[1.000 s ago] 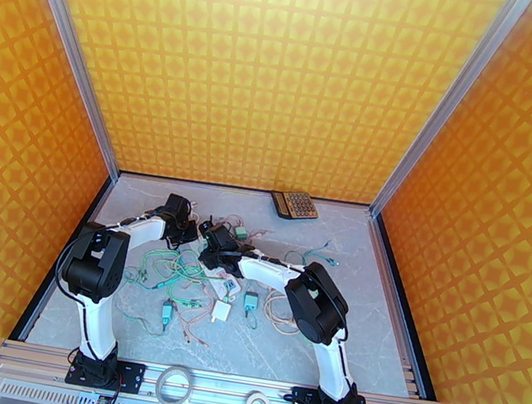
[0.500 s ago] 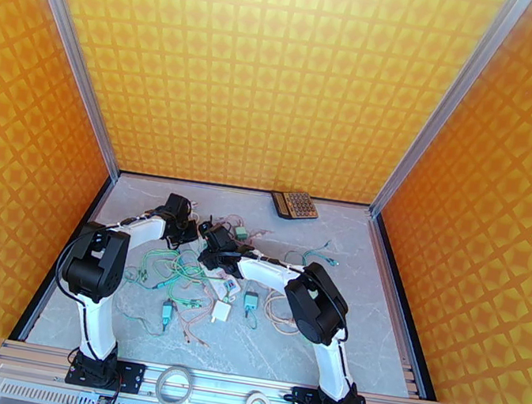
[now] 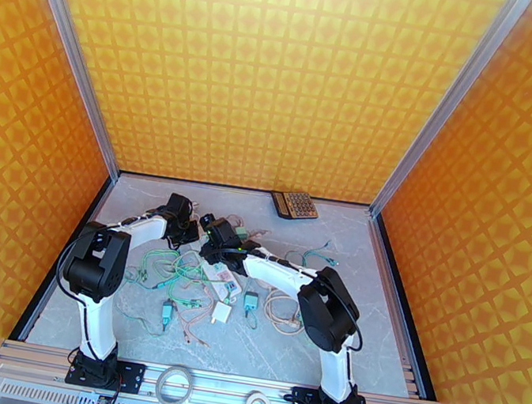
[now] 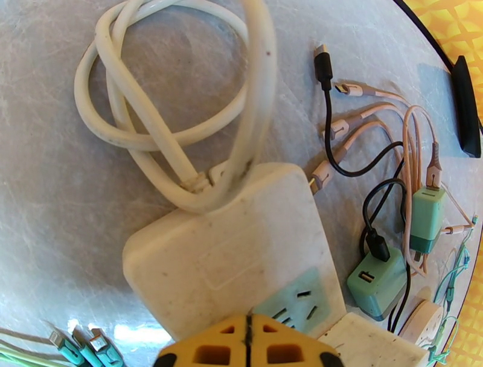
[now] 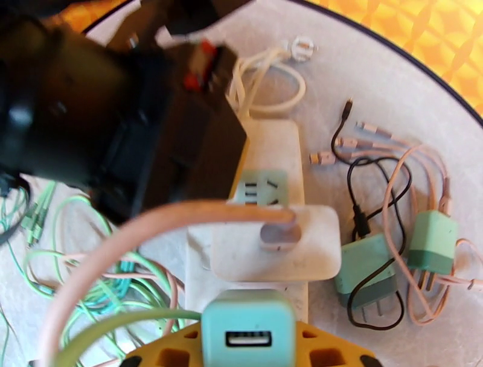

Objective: Pull the plug off the socket

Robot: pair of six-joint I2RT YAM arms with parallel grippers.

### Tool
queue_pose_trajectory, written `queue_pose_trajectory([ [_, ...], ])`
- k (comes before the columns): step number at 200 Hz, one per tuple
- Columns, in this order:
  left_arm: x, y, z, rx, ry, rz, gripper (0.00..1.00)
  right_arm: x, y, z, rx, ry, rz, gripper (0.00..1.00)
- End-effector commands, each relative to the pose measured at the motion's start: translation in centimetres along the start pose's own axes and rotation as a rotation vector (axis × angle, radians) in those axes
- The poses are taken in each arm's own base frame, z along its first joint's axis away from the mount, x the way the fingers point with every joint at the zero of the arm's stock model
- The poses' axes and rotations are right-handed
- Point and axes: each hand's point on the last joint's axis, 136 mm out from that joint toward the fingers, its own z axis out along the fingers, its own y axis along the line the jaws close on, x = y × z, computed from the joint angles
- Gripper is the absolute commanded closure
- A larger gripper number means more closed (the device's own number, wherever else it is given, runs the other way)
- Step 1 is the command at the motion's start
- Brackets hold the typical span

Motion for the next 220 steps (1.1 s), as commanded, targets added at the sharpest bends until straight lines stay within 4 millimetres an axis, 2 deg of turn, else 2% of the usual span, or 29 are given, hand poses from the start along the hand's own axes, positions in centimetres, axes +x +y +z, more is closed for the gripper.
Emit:
queue_pose_trajectory([
  [1,0.9,1.2,1.1,-0.044,0.041,0.000,0.94,-1.7,0.0,-1.3,0.004,-0.037,-0.007,0.77],
  [34,0.7,1.0,0.9,-0.044,0.041,0.006,0.94,-1.3,-0.1,-1.5,0.007,-0.036,0.009,0.77],
  [59,0.6,0.9,0.8,-0.043,0.040,0.007,0.94,-1.1,-0.3,-2.4,0.008,-0.043,0.023,0.77],
  [92,0.3,0.6,0.3,-0.038,0.031,0.011,0.93,-1.3,-0.5,-4.8,0.002,-0.075,0.051,0.76],
  [125,-0.3,-0.1,-0.8,-0.023,0.008,0.015,0.92,-2.3,-0.6,-8.3,-0.019,-0.136,0.072,0.75],
  [153,-1.0,-1.1,-2.8,0.001,-0.028,0.023,0.87,-3.3,-0.2,-10.8,-0.036,-0.173,0.073,0.75],
  [187,-2.1,-2.5,-6.3,0.044,-0.101,0.030,0.77,-4.5,0.9,-13.3,-0.052,-0.212,0.046,0.73],
  [208,-2.5,-3.2,-8.5,0.070,-0.142,0.031,0.70,-4.8,1.4,-13.8,-0.056,-0.214,0.040,0.73],
  [220,-2.7,-3.4,-9.7,0.078,-0.169,0.027,0.66,-4.6,1.3,-13.4,-0.047,-0.205,0.061,0.72],
])
